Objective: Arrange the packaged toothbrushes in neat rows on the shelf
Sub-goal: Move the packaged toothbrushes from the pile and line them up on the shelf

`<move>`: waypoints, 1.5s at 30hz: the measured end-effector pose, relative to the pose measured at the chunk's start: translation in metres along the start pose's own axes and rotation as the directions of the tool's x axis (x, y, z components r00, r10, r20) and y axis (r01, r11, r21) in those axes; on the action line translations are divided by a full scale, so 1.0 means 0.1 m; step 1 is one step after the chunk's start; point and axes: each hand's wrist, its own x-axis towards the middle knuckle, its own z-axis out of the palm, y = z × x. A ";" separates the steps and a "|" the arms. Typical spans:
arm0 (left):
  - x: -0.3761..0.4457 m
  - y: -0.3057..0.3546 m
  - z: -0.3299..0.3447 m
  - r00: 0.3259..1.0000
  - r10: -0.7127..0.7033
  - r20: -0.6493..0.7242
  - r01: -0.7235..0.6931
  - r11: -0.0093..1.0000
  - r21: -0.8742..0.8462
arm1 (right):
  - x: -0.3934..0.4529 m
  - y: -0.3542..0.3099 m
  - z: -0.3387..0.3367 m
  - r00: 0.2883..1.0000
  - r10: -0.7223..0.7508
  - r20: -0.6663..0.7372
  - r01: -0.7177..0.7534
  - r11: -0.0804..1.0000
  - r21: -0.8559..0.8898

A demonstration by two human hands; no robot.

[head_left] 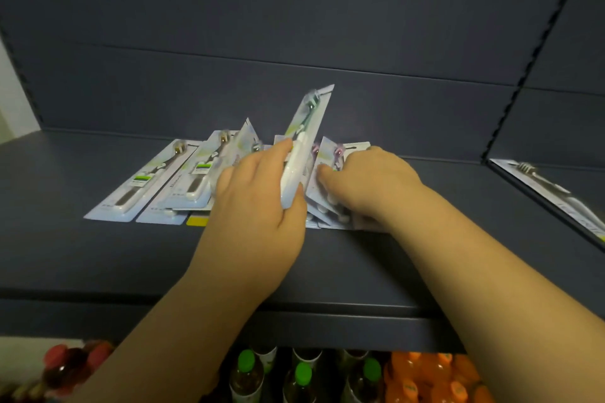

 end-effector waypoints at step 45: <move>-0.70 3.16 1.94 0.986 0.167 0.021 -0.134 0.854 -0.502 | -2.12 4.07 -0.45 0.904 0.392 -0.170 0.107 0.177 0.978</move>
